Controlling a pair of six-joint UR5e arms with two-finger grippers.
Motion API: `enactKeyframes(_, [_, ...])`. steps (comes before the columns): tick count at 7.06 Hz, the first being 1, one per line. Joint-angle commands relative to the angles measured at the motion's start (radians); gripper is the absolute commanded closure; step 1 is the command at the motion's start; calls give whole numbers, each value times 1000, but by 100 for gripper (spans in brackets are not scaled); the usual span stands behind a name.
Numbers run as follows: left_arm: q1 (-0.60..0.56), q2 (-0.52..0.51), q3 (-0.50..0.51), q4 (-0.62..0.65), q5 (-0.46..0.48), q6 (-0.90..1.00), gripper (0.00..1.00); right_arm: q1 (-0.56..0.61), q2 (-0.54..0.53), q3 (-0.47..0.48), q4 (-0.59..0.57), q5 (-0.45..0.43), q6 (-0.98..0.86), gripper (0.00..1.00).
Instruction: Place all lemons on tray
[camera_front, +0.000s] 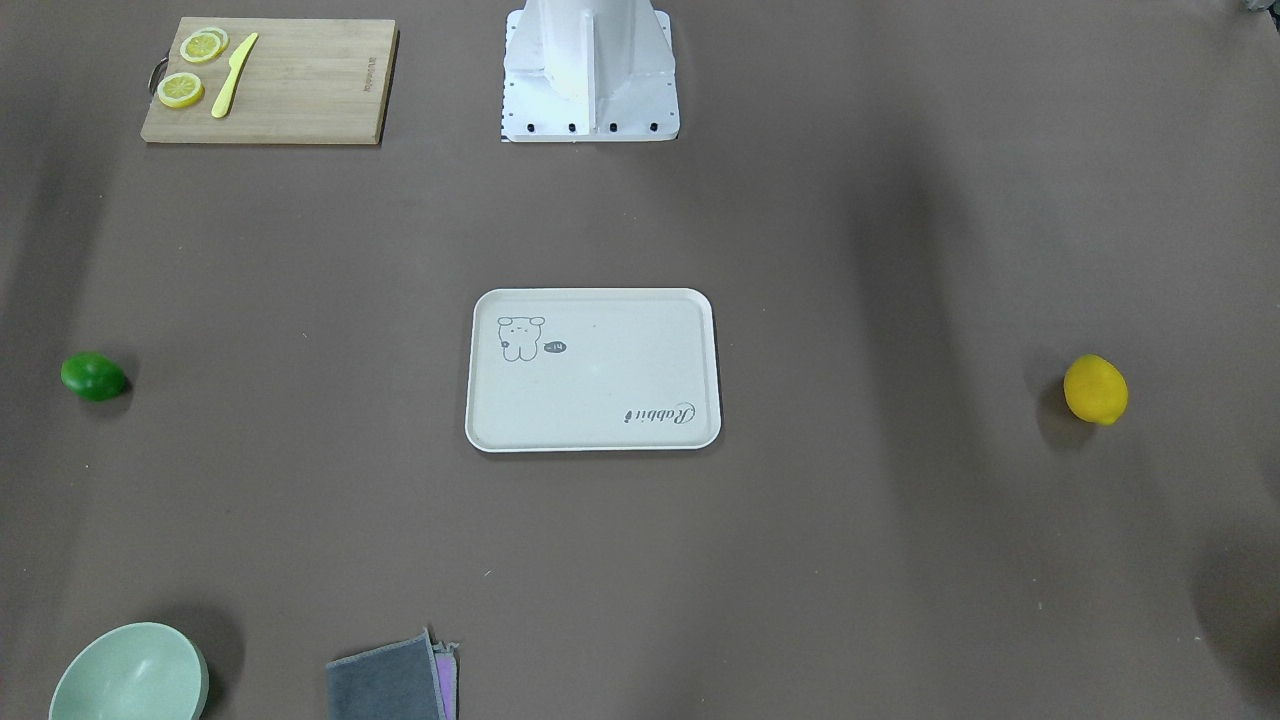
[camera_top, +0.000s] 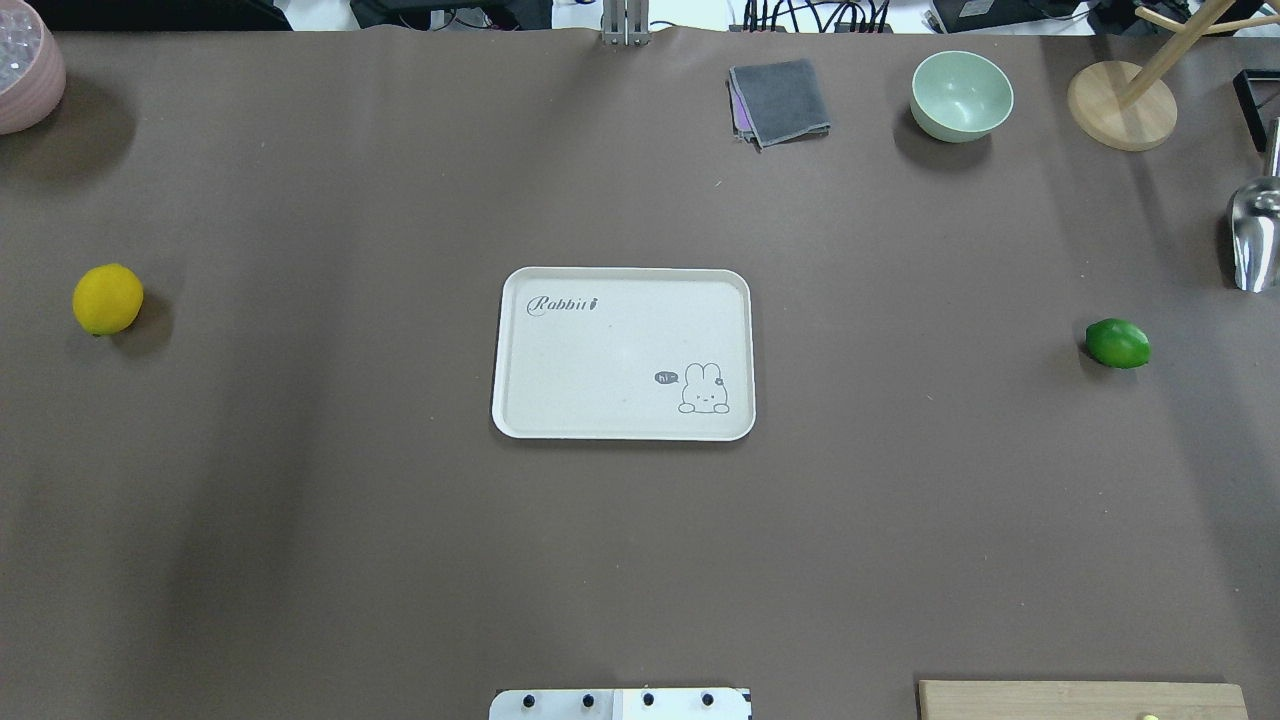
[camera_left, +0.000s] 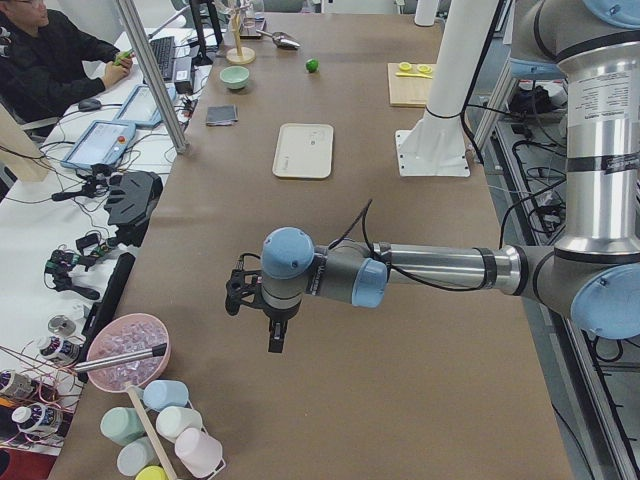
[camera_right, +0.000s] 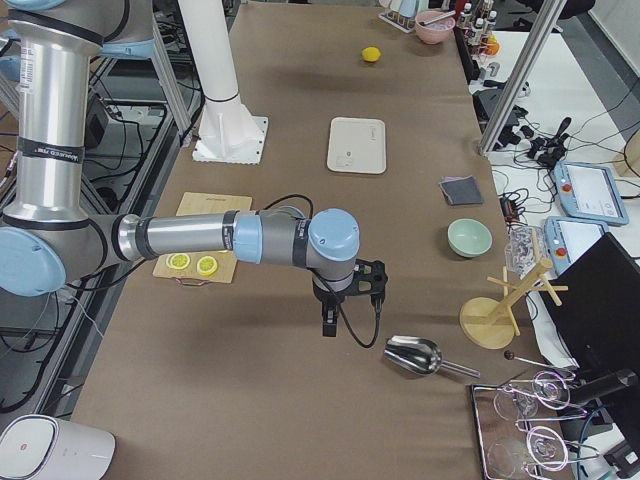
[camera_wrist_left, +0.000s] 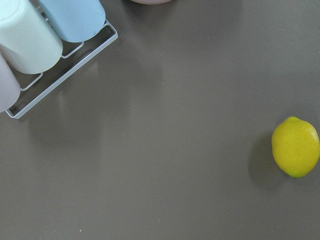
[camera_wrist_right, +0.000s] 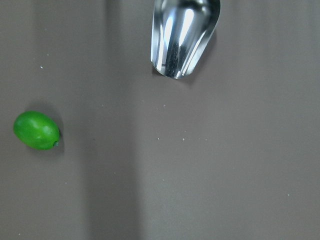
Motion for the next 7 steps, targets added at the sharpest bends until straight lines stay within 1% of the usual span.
enactKeyframes(1, [15, -39, -8, -23, -6, 0, 1, -94, 89, 2, 5, -5, 11, 0])
enactKeyframes(2, [23, -49, 1, -46, -20, 1, 1, -122, 92, -15, 57, 3, 5, 0])
enactKeyframes(3, [63, -50, 4, -50, -50, 1, 1, -148, 85, -38, 187, 7, 18, 0])
enactKeyframes(4, [104, -52, 6, -72, -49, 0, 1, -198, 91, -79, 296, -2, 18, 0])
enactKeyframes(5, [127, -78, 10, -109, -41, 0, 2, -211, 89, -129, 396, 7, 31, 0])
enactKeyframes(6, [129, -137, 39, -109, -41, -2, 2, -256, 94, -147, 453, 13, 32, 0])
enactKeyframes(7, [155, -149, 46, -111, -37, 1, 2, -303, 100, -154, 497, 15, 32, 0])
